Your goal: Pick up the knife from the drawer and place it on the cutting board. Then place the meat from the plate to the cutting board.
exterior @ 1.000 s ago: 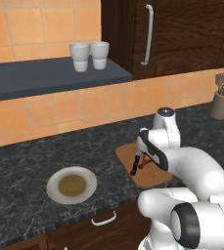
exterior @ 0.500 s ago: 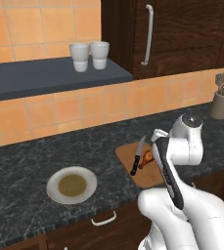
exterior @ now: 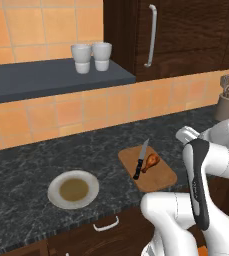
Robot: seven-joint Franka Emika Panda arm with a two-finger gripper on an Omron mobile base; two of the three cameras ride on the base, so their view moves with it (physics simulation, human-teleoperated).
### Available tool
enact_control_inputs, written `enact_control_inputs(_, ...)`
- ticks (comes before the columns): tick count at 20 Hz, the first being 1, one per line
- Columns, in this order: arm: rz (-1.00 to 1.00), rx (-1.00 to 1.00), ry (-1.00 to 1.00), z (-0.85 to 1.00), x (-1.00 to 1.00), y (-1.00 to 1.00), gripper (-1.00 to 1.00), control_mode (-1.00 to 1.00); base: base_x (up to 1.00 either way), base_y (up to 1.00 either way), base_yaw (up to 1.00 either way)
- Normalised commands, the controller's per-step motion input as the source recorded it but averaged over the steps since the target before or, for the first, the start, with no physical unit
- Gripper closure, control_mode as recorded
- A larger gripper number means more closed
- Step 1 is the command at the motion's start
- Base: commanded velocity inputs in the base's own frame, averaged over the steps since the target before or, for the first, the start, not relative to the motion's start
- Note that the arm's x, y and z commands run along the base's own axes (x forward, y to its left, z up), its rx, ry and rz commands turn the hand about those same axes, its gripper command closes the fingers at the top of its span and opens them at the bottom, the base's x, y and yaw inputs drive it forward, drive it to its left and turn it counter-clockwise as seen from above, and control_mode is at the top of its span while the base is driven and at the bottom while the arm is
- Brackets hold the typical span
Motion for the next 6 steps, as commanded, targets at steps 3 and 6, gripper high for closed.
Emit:
enact_control_inputs(3, 0.02, 0.08, -0.05, 0.59, -0.31, -0.24, -1.00, -1.00, 0.00, 0.00, 0.00)
enact_control_inputs(6, 0.01, 0.06, -0.06, 0.00, -0.25, -0.40, -1.00, -1.00, 0.00, 0.00, 0.00)
